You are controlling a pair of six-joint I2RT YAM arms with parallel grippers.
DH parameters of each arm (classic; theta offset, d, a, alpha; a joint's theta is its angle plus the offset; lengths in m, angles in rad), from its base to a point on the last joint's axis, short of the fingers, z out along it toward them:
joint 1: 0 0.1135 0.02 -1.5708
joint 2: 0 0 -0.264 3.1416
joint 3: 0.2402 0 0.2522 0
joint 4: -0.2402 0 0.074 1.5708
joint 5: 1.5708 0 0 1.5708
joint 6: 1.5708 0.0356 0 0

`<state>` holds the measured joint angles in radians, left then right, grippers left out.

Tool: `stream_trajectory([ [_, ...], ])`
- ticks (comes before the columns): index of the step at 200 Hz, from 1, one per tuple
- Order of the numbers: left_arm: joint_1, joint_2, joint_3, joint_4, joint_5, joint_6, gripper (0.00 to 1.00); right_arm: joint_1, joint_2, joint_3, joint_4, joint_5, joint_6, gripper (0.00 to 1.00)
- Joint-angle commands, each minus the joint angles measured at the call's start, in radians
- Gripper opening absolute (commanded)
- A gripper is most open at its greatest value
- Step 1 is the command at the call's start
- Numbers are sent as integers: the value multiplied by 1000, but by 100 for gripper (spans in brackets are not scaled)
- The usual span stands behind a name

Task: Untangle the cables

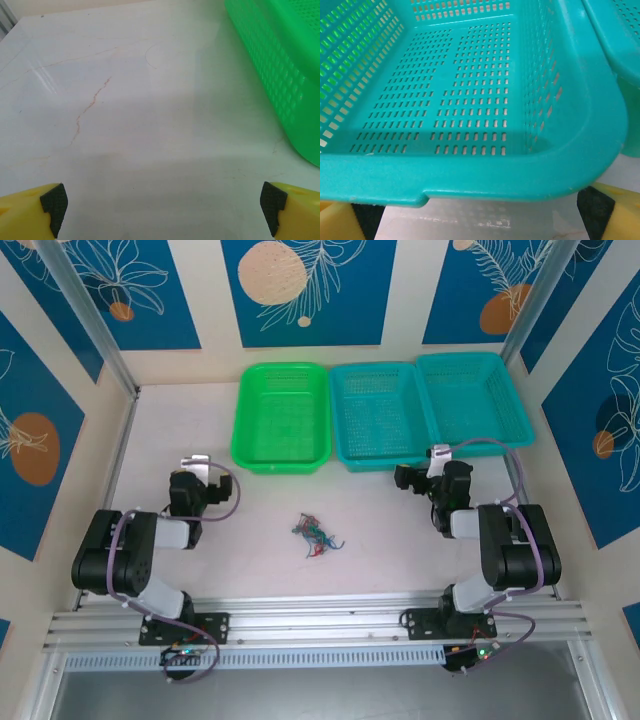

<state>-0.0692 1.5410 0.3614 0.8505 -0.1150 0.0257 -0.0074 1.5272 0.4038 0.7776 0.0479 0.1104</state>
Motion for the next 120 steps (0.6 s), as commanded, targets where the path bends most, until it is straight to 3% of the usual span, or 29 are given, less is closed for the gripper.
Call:
stream_trajectory([
  [1,3,-5,16,27,7,-4,100,2,-6,17,19,0,-18,99],
  [120,3,-5,16,27,6,-4,100,2,-7,15,20,-4,-18,99],
])
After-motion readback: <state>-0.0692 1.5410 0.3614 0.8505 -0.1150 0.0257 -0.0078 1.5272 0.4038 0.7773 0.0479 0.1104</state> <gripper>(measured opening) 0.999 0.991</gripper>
